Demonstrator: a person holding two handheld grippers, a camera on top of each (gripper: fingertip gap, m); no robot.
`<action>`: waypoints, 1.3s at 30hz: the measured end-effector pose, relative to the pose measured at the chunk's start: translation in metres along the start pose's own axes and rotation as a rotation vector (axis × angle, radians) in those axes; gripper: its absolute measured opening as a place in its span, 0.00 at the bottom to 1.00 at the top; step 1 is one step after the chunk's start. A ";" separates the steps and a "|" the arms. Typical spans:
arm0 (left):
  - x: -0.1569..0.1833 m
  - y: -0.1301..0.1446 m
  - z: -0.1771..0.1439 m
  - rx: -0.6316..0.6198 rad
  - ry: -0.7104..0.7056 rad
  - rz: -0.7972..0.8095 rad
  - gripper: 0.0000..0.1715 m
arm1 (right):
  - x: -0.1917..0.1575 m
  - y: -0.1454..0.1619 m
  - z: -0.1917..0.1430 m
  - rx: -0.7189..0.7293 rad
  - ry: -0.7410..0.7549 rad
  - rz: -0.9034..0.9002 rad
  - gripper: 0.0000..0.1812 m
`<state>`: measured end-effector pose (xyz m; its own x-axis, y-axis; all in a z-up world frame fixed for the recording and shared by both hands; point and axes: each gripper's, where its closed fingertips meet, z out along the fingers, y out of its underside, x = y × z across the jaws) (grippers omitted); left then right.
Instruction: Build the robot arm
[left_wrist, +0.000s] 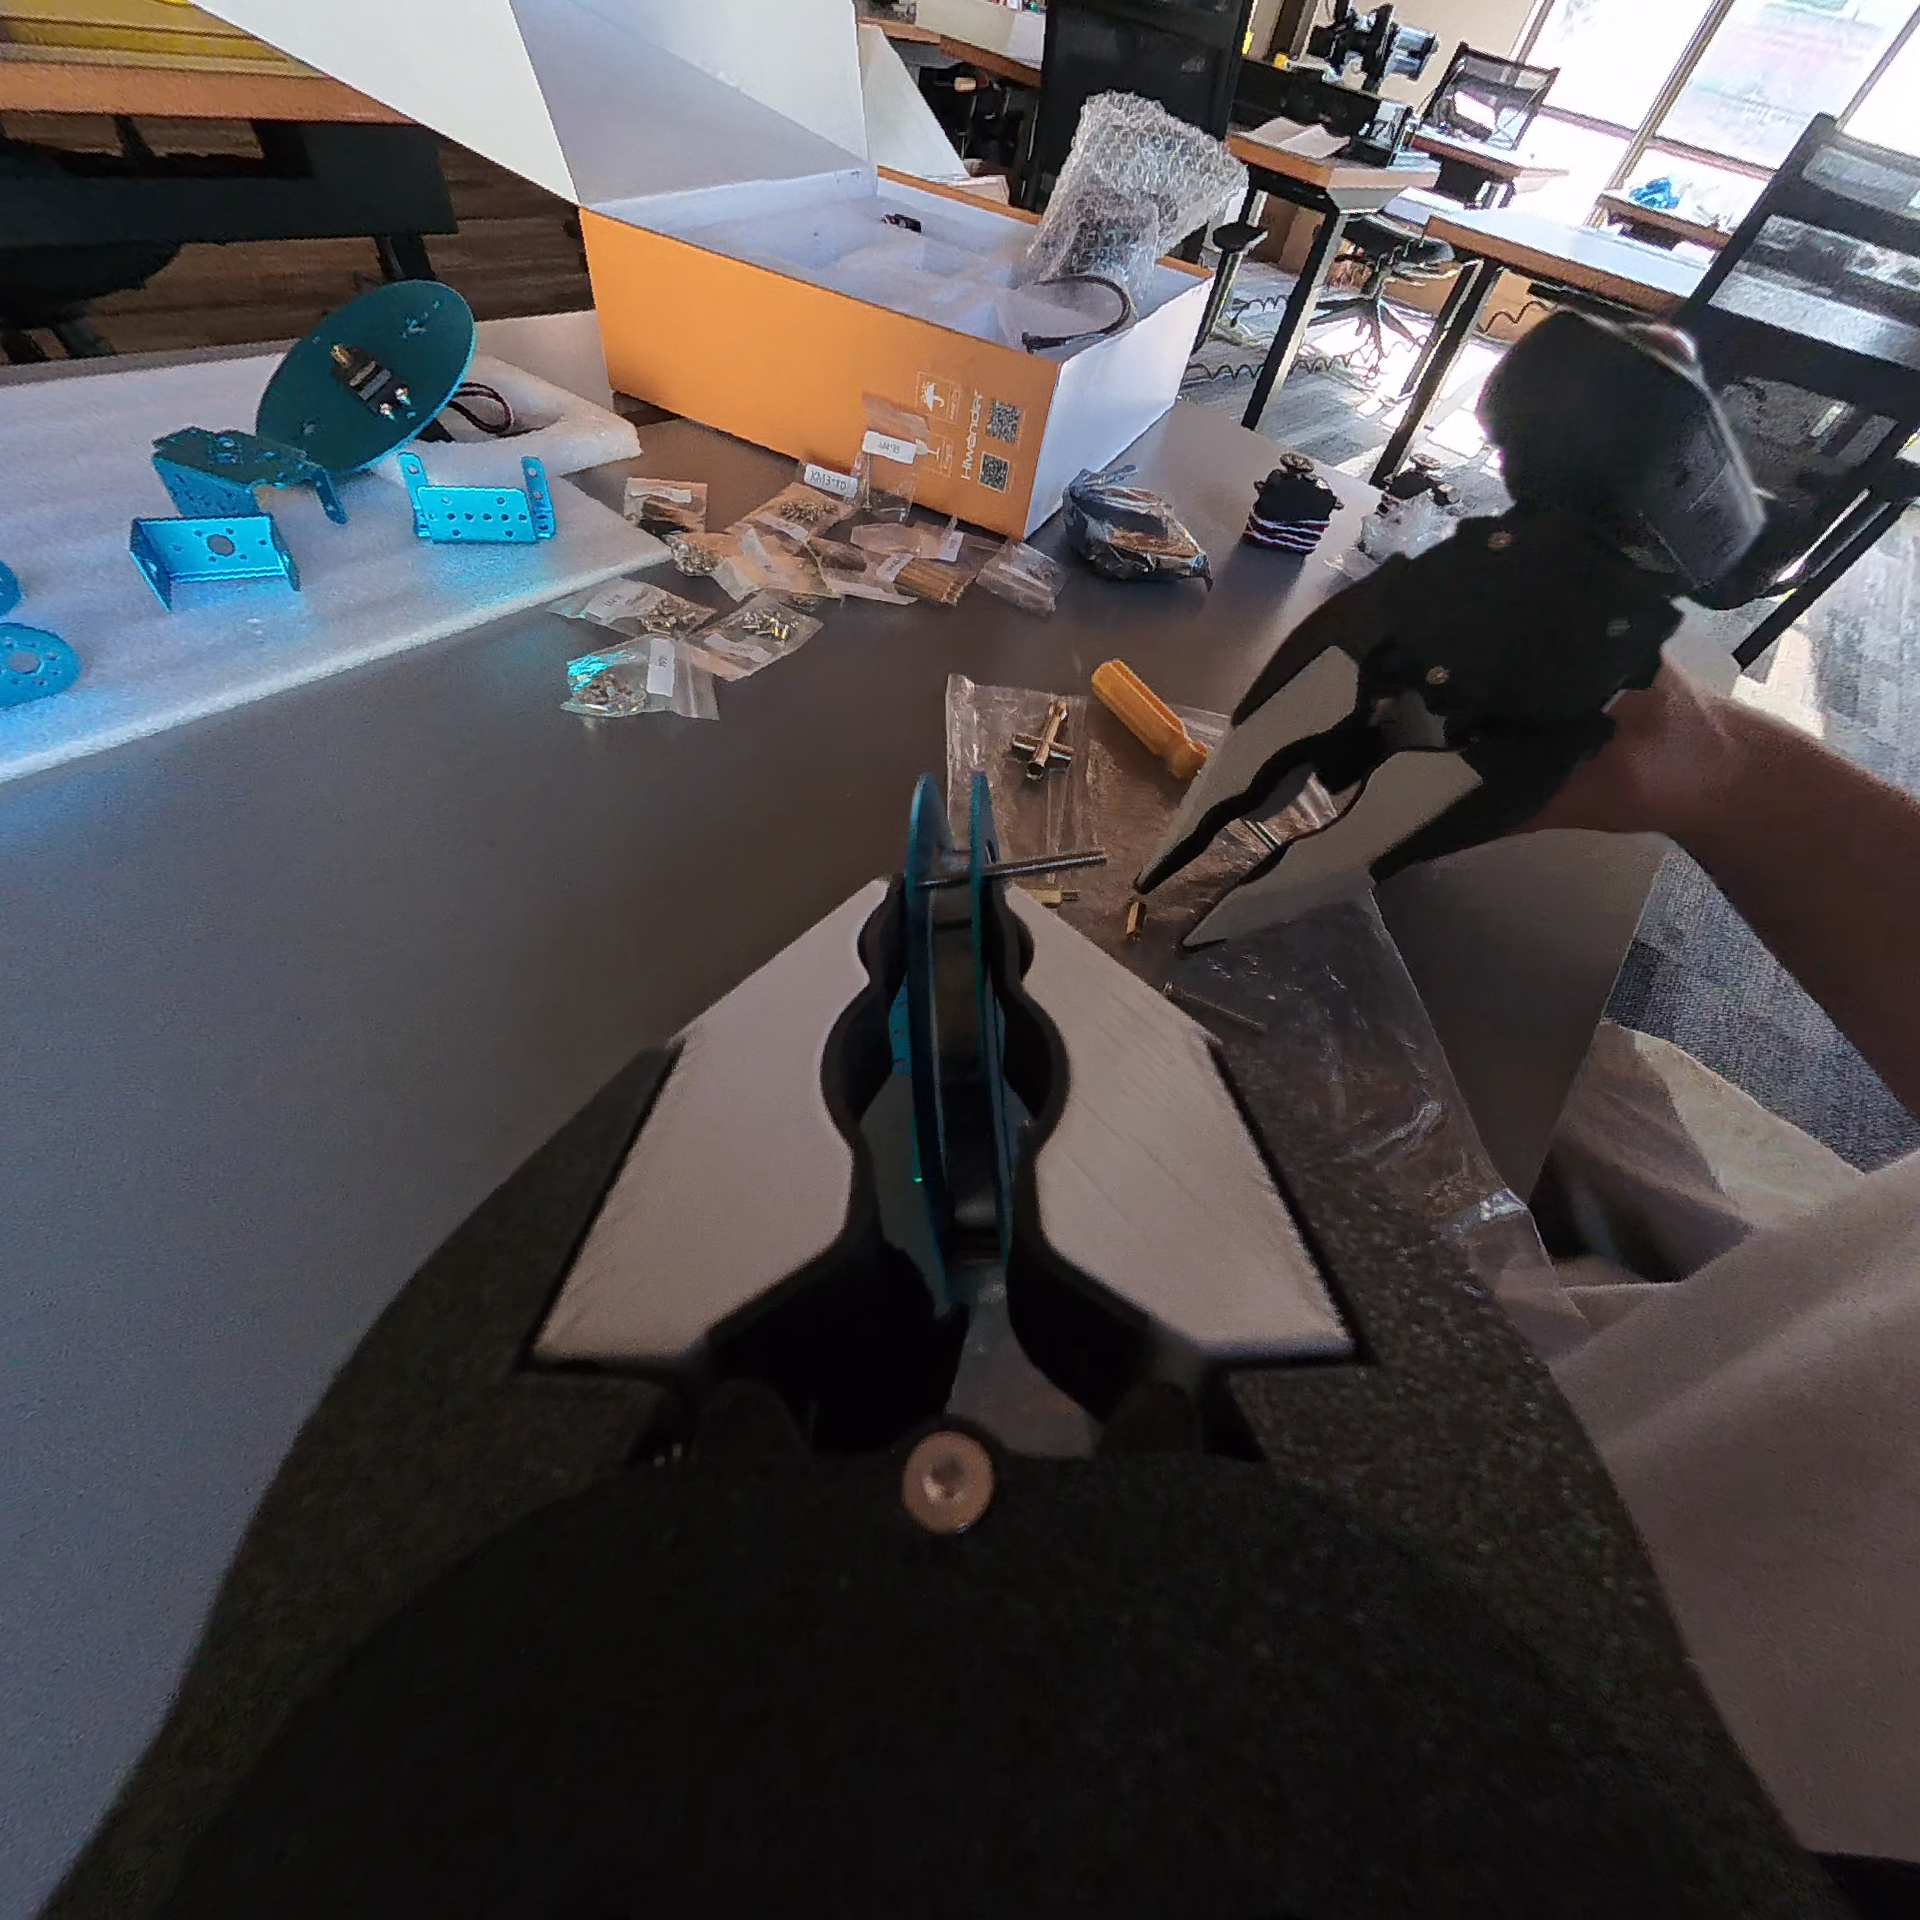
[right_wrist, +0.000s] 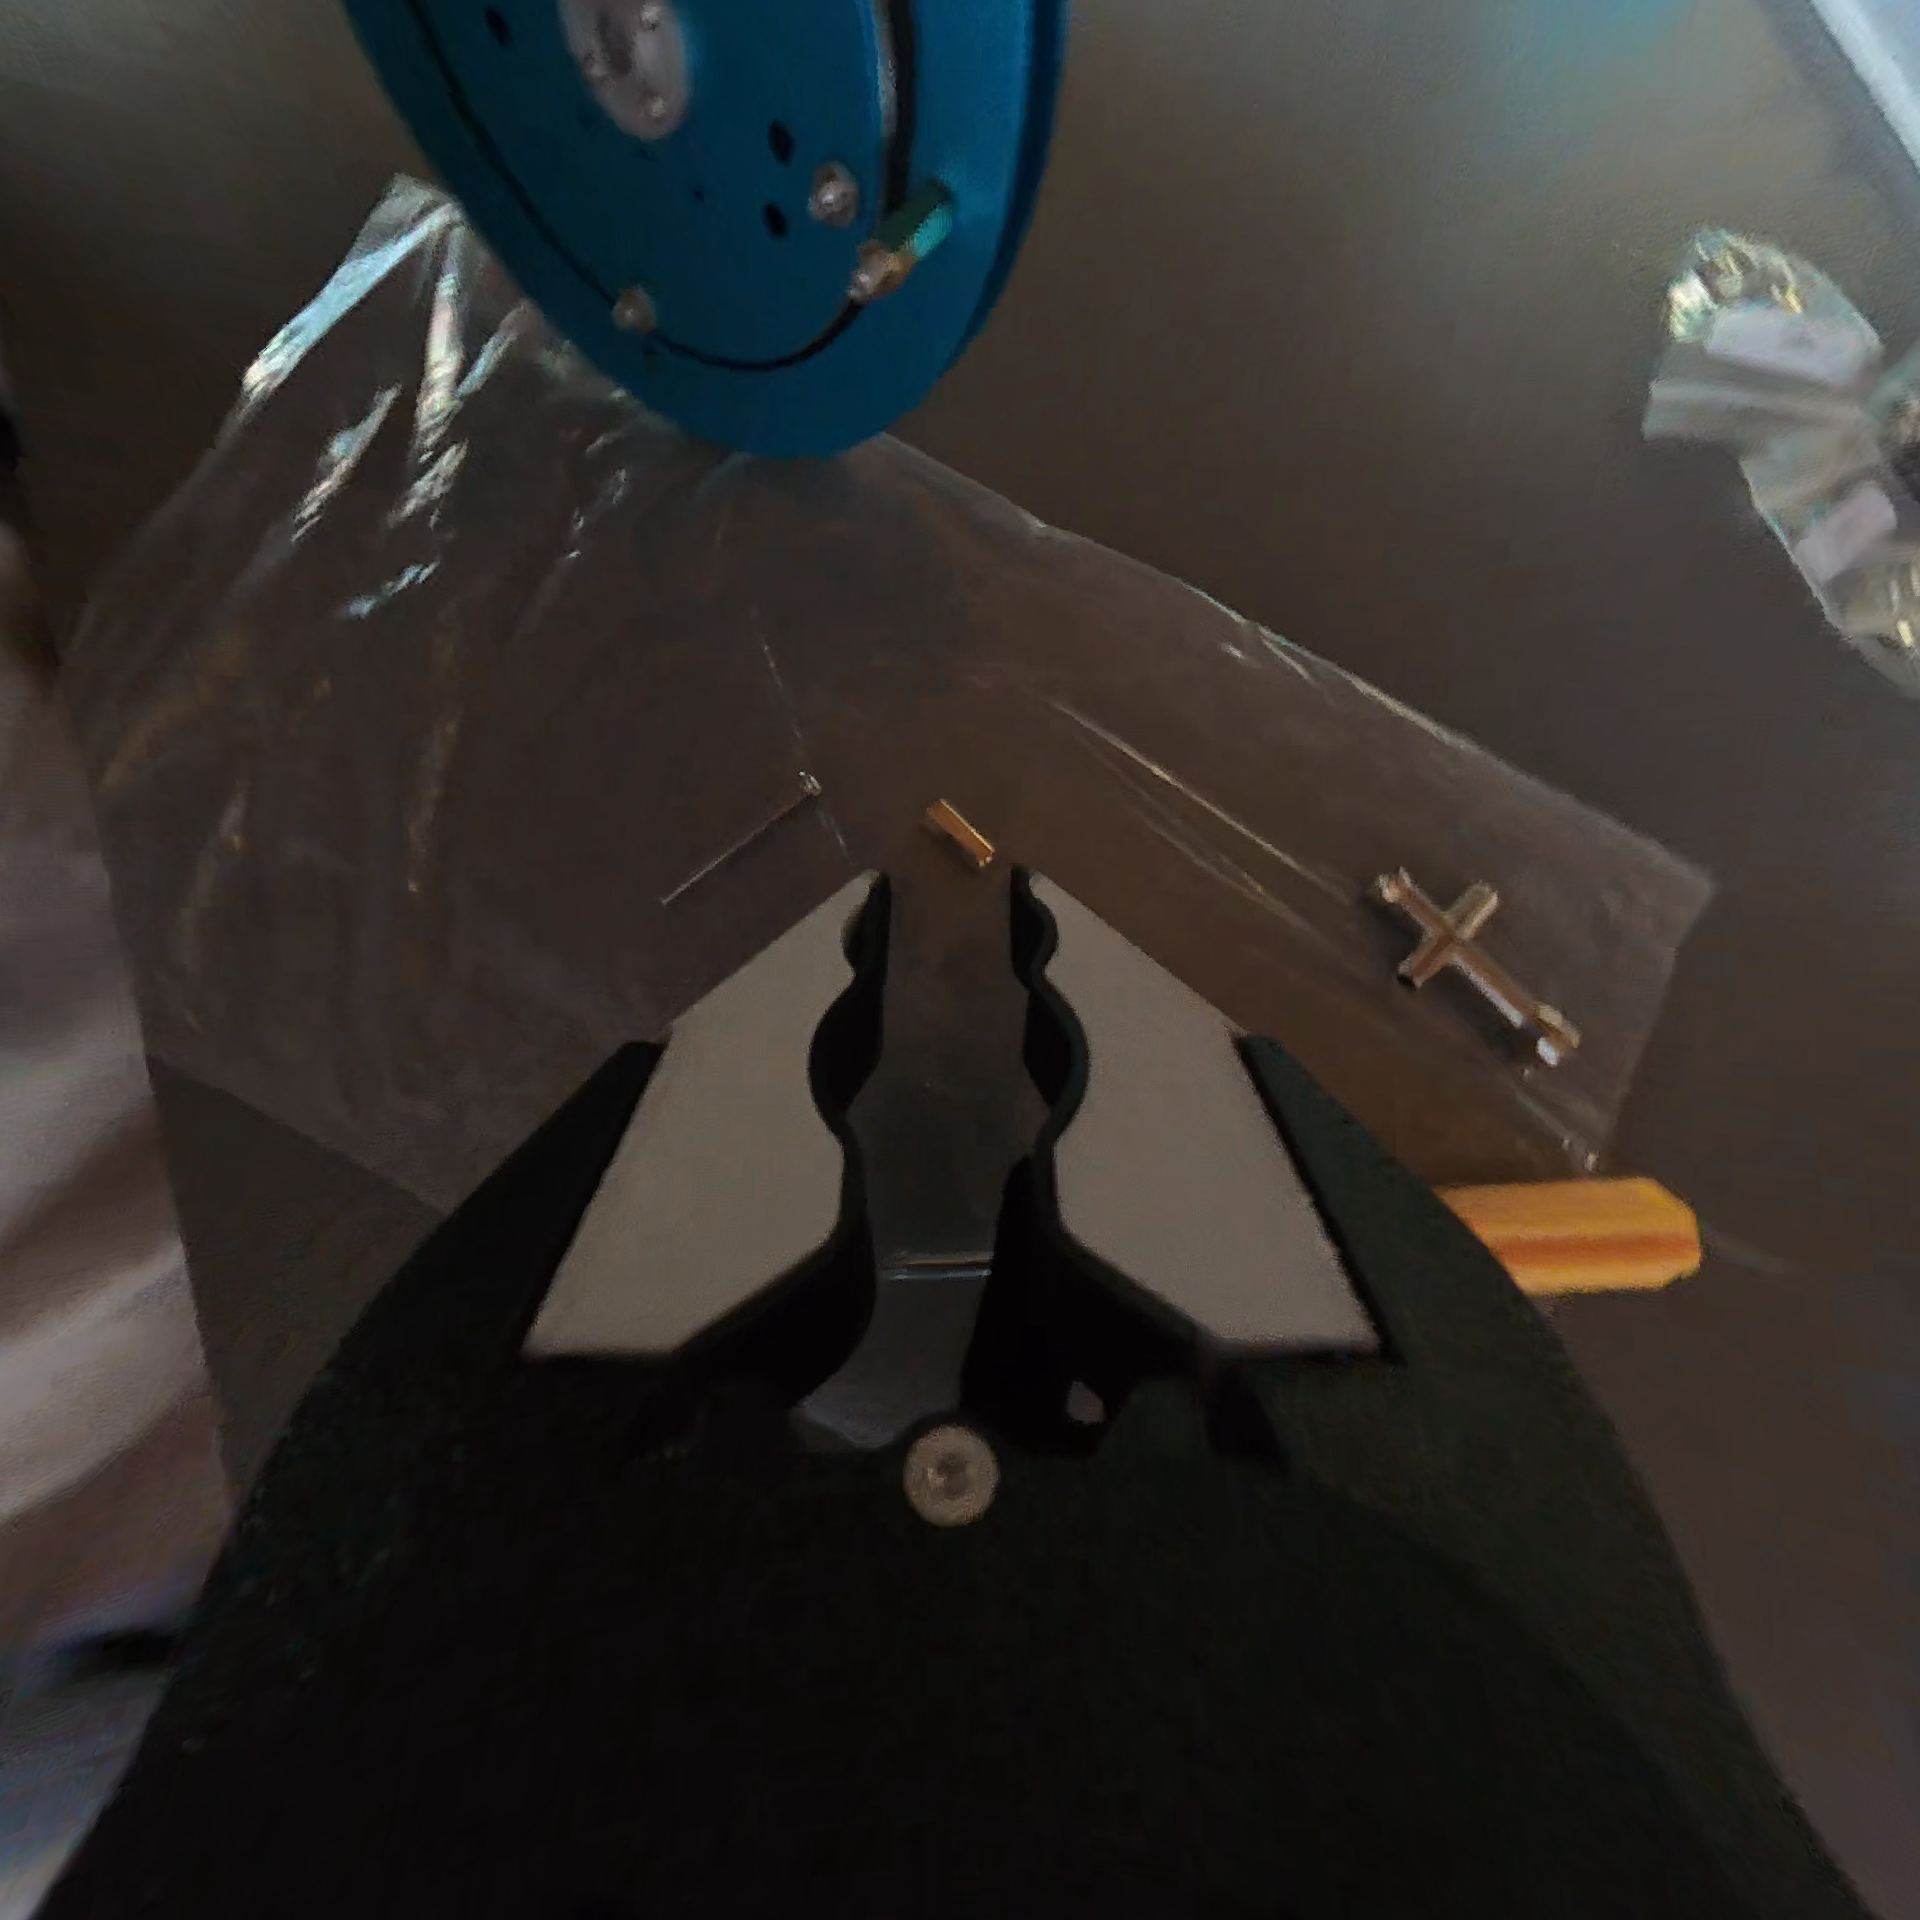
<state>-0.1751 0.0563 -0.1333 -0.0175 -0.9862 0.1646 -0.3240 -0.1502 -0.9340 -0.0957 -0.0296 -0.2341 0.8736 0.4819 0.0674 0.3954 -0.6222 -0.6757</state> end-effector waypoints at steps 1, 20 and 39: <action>0.000 0.000 0.001 -0.001 0.000 0.003 0.08 | -0.003 -0.002 0.001 0.011 -0.057 -0.049 0.11; 0.015 -0.002 0.011 -0.044 0.019 0.074 0.08 | -0.002 -0.007 0.006 -0.002 -0.175 -0.140 0.03; 0.028 -0.001 0.014 -0.067 0.003 0.214 0.08 | -0.045 -0.119 -0.040 0.359 -0.070 0.524 0.03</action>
<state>-0.1619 0.0274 -0.1326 -0.0954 -0.9949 -0.0341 -0.3745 0.0676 -0.9247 -0.1706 -0.0023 -0.1272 0.9000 0.2160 -0.3786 -0.2098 -0.5466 -0.8107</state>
